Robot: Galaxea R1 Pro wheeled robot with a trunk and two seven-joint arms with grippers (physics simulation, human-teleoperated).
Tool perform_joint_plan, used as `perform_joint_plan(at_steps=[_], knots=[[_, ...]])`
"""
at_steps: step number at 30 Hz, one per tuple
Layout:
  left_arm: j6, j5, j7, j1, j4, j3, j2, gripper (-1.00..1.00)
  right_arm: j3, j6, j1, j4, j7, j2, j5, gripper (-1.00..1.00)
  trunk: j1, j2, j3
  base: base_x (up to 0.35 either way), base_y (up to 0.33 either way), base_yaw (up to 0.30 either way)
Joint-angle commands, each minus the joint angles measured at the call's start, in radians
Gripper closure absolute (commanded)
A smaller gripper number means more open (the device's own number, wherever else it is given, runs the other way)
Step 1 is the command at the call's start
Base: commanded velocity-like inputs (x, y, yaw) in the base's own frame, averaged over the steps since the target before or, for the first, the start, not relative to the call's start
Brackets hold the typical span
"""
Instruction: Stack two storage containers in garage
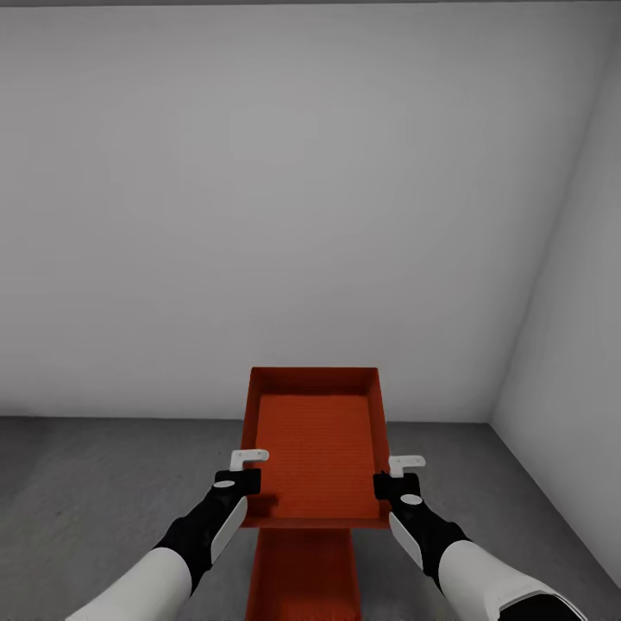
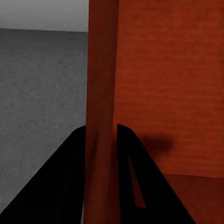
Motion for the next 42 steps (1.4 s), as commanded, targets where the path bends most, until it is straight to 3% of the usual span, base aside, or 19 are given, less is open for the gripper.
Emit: perform_joint_plan(at_steps=[1, 42], knots=[[-0.061, 0.037, 0.029, -0.001, -0.029, 0.011, 0.0, 1.0, -0.018, -0.007, 0.0, 0.002, -0.001, 0.013, -0.014, 1.0, 0.0, -0.001, -0.003, 0.0, 0.0, 0.0], [-0.061, 0.037, 0.029, -0.001, -0.027, 0.011, 0.0, 1.0, -0.018, -0.008, 0.0, 0.007, -0.003, 0.014, -0.015, 1.0, 0.0, -0.001, -0.07, 0.0, 0.0, 0.0]])
